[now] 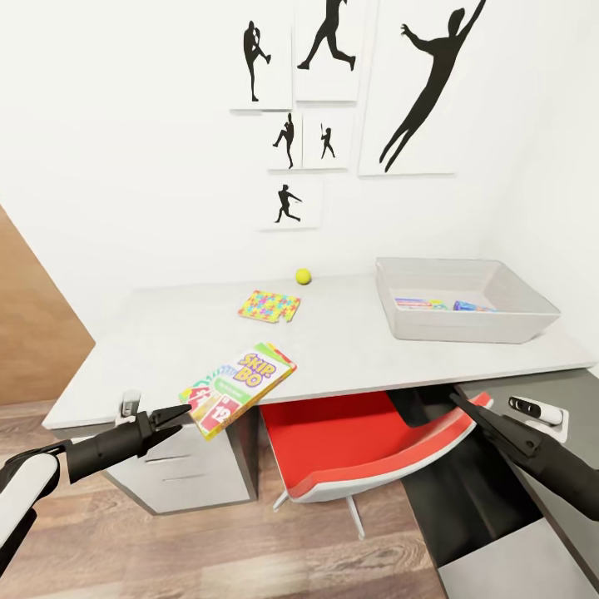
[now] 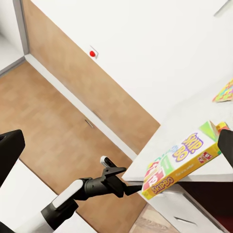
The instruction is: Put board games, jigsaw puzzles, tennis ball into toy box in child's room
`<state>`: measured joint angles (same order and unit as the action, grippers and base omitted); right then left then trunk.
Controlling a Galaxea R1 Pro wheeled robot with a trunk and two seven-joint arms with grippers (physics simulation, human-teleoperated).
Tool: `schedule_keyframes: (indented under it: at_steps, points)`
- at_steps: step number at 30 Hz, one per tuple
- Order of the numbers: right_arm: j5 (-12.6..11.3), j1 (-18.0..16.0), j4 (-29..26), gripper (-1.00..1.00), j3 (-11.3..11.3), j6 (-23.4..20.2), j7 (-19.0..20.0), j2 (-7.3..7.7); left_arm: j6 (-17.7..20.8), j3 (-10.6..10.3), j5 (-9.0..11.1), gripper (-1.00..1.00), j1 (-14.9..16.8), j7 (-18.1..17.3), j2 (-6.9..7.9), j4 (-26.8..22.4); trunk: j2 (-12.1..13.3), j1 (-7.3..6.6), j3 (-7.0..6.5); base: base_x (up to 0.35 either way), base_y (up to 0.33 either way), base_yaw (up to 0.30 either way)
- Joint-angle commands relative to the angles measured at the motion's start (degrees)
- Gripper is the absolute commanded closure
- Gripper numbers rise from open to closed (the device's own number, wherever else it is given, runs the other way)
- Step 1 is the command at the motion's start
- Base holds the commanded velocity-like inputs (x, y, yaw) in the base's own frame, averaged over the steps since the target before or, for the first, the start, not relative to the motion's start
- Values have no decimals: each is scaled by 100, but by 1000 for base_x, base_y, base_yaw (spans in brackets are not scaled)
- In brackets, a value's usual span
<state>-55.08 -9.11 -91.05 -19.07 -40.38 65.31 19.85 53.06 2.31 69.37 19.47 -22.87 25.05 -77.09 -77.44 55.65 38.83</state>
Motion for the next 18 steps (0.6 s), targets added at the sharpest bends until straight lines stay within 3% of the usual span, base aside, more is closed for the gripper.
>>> schedule_keyframes:
  at_steps: [1, 18]
  points:
    - [-29, -3, 0, -100, 0, -40, 0, 2, 29, 6, -13, -100, 4, -24, 0, 1, -3, 0, 5, 18, 0, 0]
    - [-29, -3, 8, -100, 0, -35, -9, 2, 29, 6, -18, -100, 4, -24, -11, 1, -3, 0, 5, 3, -6, 0]
